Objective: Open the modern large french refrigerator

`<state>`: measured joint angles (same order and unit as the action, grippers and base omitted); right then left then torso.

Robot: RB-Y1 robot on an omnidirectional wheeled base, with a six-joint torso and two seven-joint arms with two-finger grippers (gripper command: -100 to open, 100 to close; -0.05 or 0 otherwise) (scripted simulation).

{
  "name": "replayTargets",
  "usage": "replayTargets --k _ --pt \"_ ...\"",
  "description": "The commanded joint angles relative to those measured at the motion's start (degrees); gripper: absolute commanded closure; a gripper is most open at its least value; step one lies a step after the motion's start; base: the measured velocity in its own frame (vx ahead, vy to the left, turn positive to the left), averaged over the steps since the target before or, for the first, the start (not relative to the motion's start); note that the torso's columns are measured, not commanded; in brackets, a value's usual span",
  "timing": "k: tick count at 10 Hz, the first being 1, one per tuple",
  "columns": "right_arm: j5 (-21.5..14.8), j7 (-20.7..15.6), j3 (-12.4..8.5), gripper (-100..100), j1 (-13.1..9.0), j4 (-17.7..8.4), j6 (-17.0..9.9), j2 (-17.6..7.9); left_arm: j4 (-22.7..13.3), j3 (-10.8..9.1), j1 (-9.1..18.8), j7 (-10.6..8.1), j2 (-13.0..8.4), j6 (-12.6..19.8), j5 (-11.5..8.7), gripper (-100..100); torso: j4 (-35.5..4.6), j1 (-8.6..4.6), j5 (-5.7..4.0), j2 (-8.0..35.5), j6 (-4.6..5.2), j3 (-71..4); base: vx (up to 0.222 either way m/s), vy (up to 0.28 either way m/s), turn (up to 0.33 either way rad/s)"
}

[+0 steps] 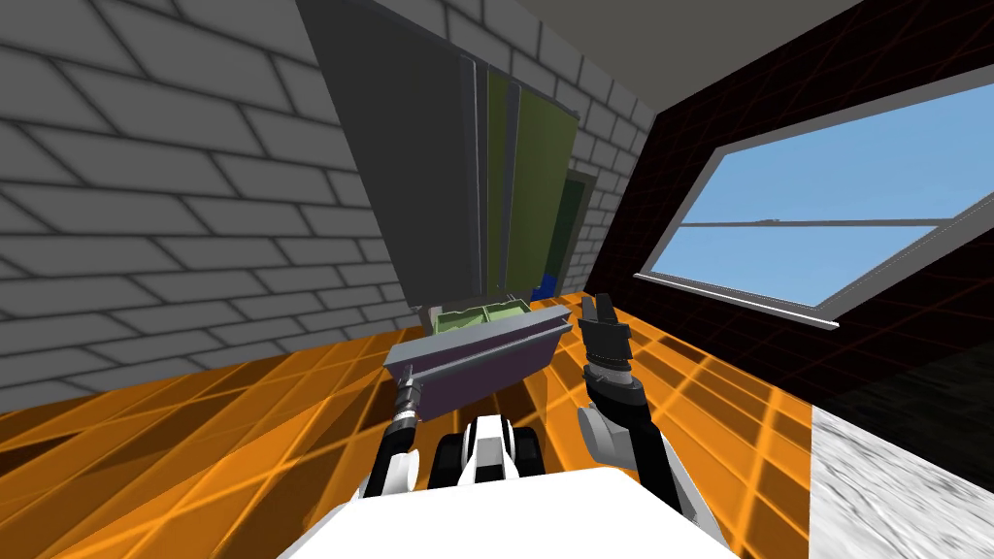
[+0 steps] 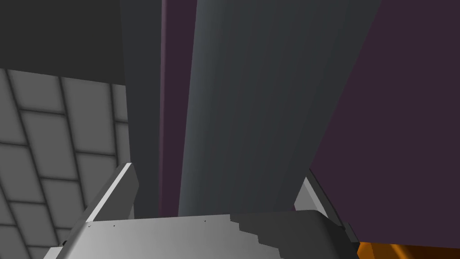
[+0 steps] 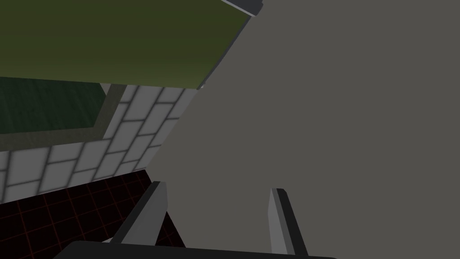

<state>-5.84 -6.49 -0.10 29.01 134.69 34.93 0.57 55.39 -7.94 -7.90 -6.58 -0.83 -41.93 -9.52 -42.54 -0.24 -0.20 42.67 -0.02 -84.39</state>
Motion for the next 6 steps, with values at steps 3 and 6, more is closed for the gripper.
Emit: replayTargets --k 3,6 --pt "0.0 0.0 0.0 0 0.0 0.0 0.0 0.0 3.83 -0.49 2.16 0.26 -0.81 5.7 -0.05 -100 -0.21 -0.04 -0.2 0.07 -0.07 0.0 -0.049 -0.019 0.03" --pt "0.0 0.0 0.0 0 0.0 0.0 0.0 0.0 5.86 -0.9 4.01 0.52 -1.34 9.52 -0.1 -100 -0.62 -0.32 -0.52 0.65 -0.2 0.28 -0.071 -0.025 0.046"
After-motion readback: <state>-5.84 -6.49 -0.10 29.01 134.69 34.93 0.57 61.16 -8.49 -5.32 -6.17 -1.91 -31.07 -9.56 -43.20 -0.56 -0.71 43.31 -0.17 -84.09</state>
